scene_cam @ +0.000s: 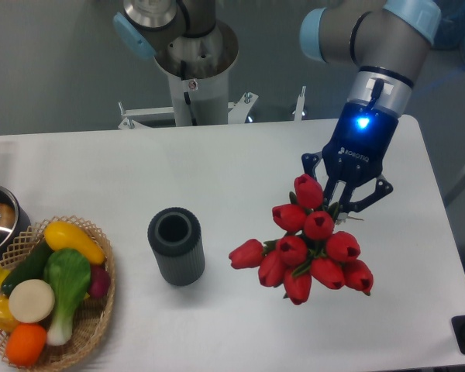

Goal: Insert the flowers into the vase
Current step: 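Carry the red tulip bunch in the gripper over the grey vase, then lower the tulip stems into the vase opening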

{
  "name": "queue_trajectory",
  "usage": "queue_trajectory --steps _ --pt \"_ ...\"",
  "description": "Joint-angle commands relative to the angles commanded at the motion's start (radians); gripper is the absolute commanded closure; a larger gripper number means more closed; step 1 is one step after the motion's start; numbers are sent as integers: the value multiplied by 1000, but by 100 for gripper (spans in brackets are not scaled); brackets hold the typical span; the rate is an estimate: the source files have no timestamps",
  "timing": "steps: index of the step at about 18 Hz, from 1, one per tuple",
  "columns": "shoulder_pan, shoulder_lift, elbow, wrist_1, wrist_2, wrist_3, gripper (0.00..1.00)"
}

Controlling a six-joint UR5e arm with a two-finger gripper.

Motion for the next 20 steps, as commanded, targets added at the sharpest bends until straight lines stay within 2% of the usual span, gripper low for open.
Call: queue_trajectory --steps 6,9,13,16,20 --pt "-66 -20 2 0 -117 0 97" --pt "-77 -21 -14 0 -241 0 97" --pt "-77 -21 -78 0 -445 6 96" --pt "-83 -21 -121 2 -489 38 97" --pt "-91 -3 -218 2 -643 150 97"
